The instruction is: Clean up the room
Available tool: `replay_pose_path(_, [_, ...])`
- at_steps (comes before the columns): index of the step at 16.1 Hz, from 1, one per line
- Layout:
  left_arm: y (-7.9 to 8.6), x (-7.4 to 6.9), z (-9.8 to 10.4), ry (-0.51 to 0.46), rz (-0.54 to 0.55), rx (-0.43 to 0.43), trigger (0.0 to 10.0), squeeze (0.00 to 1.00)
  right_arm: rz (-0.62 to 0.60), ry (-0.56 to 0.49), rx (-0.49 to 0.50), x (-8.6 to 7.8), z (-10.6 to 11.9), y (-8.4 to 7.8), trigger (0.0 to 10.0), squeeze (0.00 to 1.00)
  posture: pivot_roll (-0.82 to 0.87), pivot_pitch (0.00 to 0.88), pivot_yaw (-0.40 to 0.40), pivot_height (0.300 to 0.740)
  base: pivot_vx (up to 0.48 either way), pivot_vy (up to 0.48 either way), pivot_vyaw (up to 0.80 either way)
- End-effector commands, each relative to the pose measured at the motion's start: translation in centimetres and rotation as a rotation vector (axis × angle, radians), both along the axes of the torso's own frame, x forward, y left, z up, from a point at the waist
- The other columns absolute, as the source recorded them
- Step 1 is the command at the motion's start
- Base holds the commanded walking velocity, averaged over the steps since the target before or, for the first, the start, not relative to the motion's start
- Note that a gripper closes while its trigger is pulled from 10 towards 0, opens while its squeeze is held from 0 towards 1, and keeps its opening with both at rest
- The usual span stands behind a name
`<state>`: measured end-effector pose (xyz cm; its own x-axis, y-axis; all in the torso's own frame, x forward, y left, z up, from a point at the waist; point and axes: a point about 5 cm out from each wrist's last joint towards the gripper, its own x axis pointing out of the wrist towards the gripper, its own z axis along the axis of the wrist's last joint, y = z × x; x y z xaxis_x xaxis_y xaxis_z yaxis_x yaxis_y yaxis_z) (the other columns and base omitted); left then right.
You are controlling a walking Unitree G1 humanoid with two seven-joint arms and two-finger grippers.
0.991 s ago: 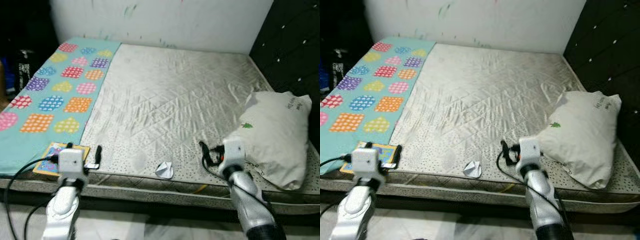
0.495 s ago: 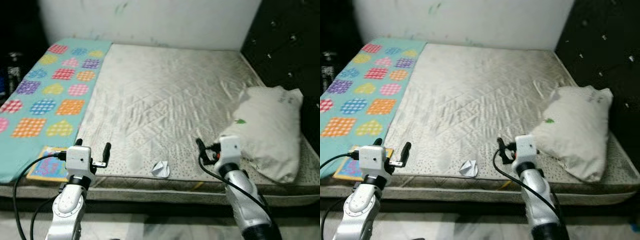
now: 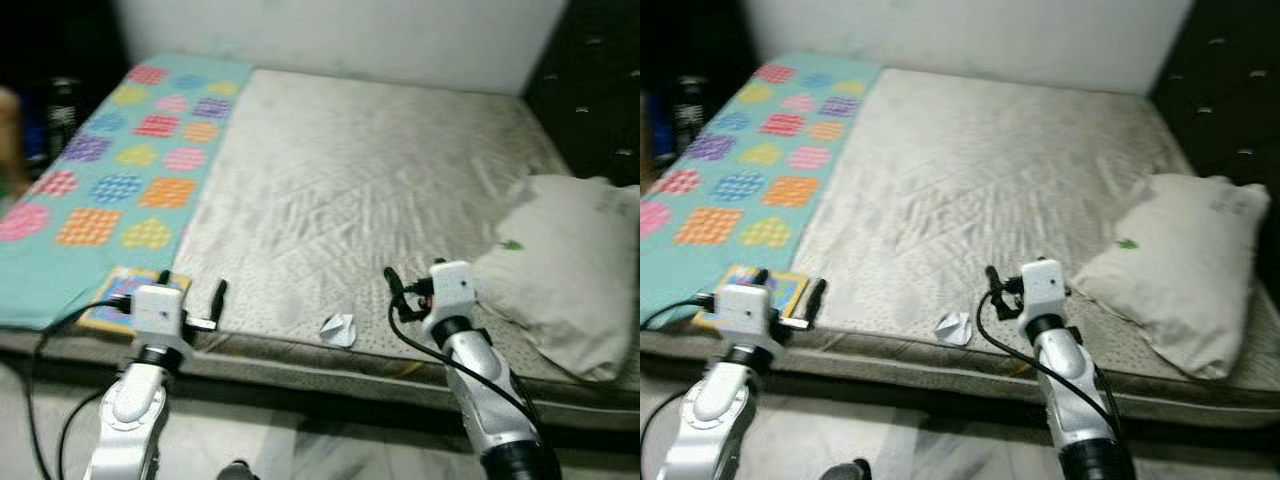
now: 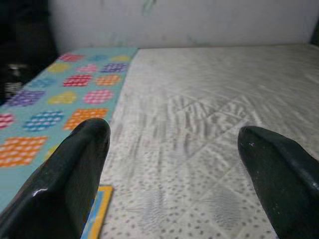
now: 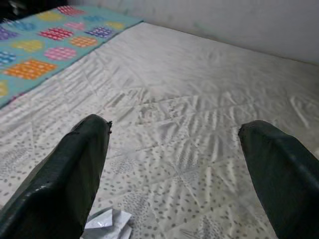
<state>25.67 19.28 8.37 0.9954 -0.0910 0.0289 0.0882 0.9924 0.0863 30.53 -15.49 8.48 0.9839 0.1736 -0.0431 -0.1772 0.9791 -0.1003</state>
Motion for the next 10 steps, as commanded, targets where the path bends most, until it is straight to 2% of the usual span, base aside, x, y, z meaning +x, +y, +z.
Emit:
replay_pose_path(1, [-0.55, -0.03, 0.23, -0.005, -0.021, -0.008, 10.0, 0.0, -0.034, 0.005, 0.005, -0.06, 0.1, -1.01, 10.0, 0.0, 0.09, 0.152, -0.076, 0.74, 0.0, 0.0, 0.0])
replay_pose_path(10, [-1.28, -0.13, 0.26, 0.007, -0.059, -0.024, 10.0, 0.0, -0.066, 0.007, 0.005, -0.05, 0.37, -1.46, 10.0, 0.0, 0.07, 0.172, -0.078, 0.74, 0.0, 0.0, 0.0])
